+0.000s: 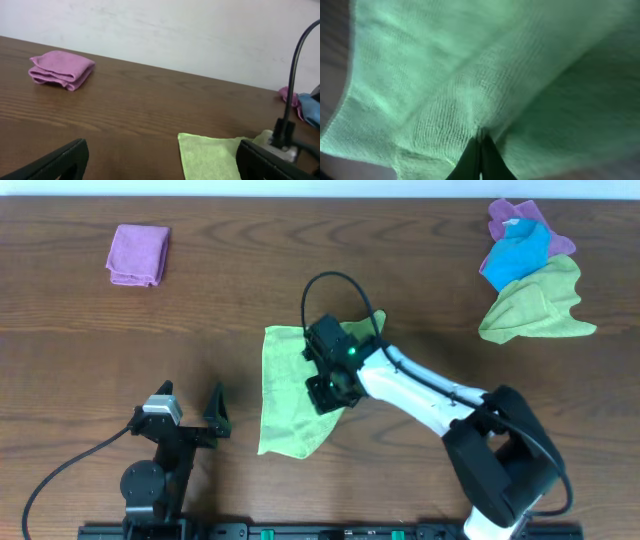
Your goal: Fold the cloth
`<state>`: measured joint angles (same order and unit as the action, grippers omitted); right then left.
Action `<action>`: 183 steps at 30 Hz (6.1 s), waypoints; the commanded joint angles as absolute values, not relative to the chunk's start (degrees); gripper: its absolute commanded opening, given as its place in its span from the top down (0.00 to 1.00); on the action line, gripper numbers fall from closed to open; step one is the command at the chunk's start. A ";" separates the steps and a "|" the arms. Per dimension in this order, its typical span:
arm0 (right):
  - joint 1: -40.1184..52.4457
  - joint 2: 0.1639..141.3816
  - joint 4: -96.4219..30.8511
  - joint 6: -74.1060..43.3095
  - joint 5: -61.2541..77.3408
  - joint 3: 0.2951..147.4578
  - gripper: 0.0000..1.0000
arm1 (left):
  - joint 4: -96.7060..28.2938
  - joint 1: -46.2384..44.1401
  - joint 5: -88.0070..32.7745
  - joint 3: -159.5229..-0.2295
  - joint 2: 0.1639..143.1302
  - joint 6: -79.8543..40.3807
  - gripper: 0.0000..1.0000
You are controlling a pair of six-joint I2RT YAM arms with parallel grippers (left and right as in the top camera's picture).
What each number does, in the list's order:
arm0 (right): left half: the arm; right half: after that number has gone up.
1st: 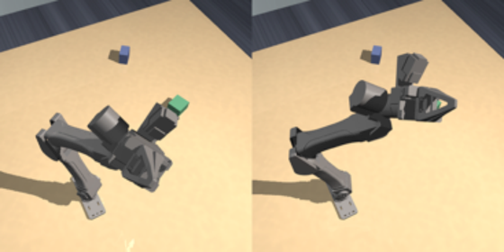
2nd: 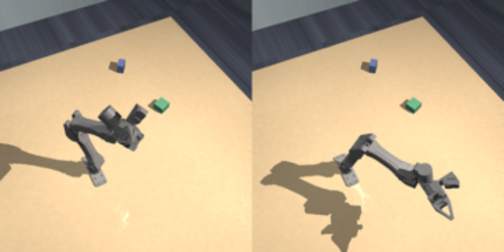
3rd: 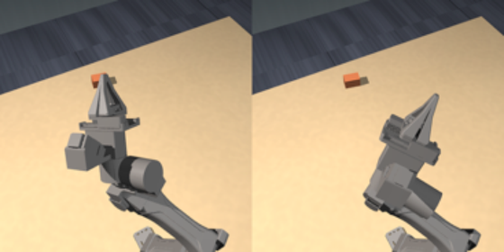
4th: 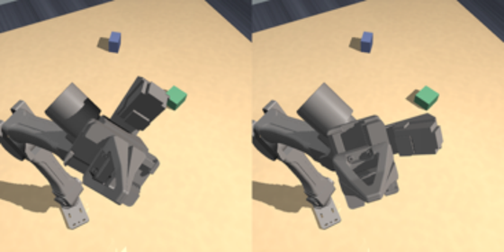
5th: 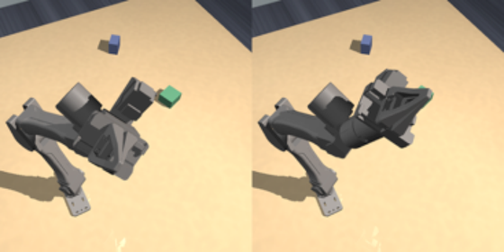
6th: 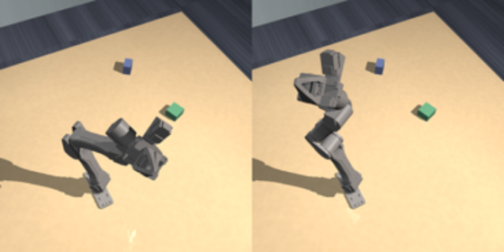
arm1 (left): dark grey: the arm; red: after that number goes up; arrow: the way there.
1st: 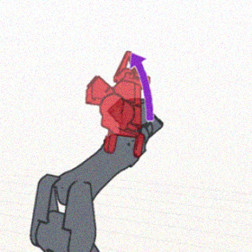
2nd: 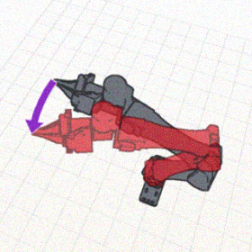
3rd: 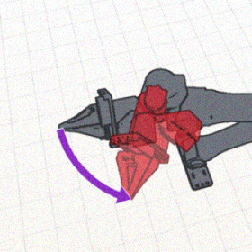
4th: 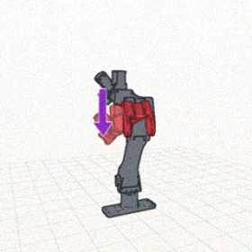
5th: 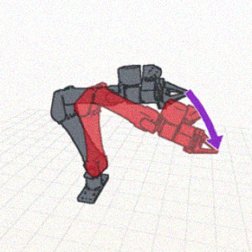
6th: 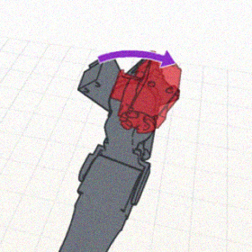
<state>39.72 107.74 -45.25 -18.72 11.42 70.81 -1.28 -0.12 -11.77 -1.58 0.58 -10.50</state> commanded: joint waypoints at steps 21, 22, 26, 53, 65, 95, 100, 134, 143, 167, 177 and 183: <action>37.58 100.25 -65.71 -24.67 -5.41 79.81 0.19 | -3.14 -0.34 -11.44 -0.27 0.30 -10.31 0.05; 37.58 100.42 -61.95 -23.11 -5.37 79.81 0.33 | -3.14 -0.34 -11.44 -0.27 0.30 -10.33 0.05; 37.56 101.36 -51.92 -22.20 -5.08 79.79 0.98 | -3.14 -0.34 -11.42 -0.27 0.30 -10.31 0.05; 40.07 82.65 -65.30 -19.20 -2.15 79.79 0.98 | -2.81 -0.40 -15.79 -0.27 0.30 -10.39 0.05; 43.94 41.08 -71.53 -26.35 8.29 63.16 0.08 | 2.35 -0.40 -53.71 -0.32 0.30 -37.93 0.05; 43.90 38.50 -66.67 -24.14 9.87 62.76 0.10 | -6.11 -15.55 -25.56 -36.99 69.49 -11.25 0.04; 43.90 38.52 -67.57 -24.14 8.97 62.76 0.12 | -12.21 -21.61 -8.08 -49.10 86.59 -9.21 0.00; 43.90 38.52 -70.24 -24.12 5.74 62.76 0.13 | 4.43 -22.06 3.44 -52.75 106.48 -9.39 0.94; 43.90 38.52 -70.26 -24.14 4.47 62.76 0.12 | 7.31 -20.86 4.25 -52.75 110.54 -8.73 0.94; 43.38 59.07 -44.91 -21.76 -4.03 49.30 0.22 | 8.21 -11.07 5.69 -52.75 113.49 -3.66 0.94; 42.96 88.82 -29.08 -20.91 1.74 49.23 0.40 | 7.77 -11.07 5.69 -52.75 113.49 -3.66 0.94; 42.00 90.89 -24.58 -20.03 0.23 49.23 0.43 | 7.77 -11.07 5.69 -52.75 113.49 -3.66 0.94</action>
<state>42.59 89.73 -25.17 -20.99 1.48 49.32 9.69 -11.40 5.98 -54.08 110.56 -4.43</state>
